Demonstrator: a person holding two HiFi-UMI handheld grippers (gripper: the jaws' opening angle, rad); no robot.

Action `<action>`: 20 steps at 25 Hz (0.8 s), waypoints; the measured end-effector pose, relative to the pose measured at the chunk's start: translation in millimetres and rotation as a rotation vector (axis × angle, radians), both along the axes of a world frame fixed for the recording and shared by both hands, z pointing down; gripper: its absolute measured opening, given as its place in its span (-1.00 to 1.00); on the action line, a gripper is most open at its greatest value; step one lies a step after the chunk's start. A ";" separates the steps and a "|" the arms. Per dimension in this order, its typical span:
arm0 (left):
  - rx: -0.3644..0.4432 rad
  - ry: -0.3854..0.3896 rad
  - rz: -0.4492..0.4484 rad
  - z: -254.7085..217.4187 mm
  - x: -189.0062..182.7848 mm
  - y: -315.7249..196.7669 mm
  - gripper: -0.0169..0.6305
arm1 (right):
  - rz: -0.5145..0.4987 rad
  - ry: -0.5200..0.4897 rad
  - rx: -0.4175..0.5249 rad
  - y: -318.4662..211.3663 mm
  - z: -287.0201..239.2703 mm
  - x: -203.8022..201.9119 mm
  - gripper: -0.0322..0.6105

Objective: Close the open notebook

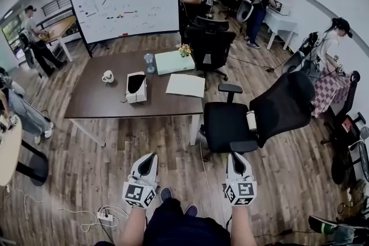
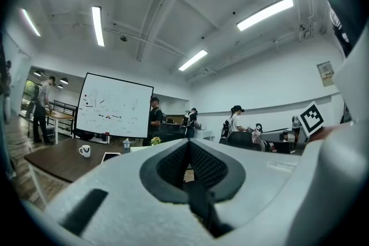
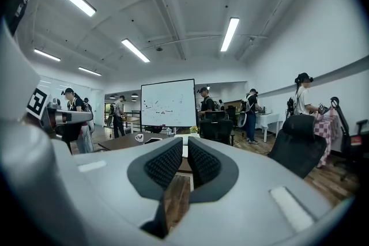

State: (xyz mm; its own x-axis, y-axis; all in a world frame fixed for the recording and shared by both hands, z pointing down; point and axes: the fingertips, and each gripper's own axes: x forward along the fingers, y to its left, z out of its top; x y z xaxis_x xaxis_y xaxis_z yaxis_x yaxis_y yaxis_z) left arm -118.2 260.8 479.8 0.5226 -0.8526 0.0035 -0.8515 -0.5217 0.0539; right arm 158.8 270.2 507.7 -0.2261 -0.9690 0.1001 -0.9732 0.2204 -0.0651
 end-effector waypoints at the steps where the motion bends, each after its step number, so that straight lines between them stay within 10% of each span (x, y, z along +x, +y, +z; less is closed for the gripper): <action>1: 0.002 0.000 -0.003 0.1 1.4 -0.9 -0.97 | -0.002 0.006 -0.001 -0.6 1.3 1.7 -0.84; 20: 0.014 0.003 0.005 10.6 2.8 -31.3 -0.96 | 0.035 0.013 -0.002 -29.6 12.4 12.7 -0.91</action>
State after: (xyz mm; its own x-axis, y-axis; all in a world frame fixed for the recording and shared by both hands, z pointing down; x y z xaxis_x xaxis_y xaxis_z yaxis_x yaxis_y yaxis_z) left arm -115.4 229.5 490.4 0.5268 -0.8499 -0.0099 -0.8487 -0.5266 0.0496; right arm 171.5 240.5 520.1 -0.1909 -0.9760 0.1049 -0.9811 0.1862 -0.0524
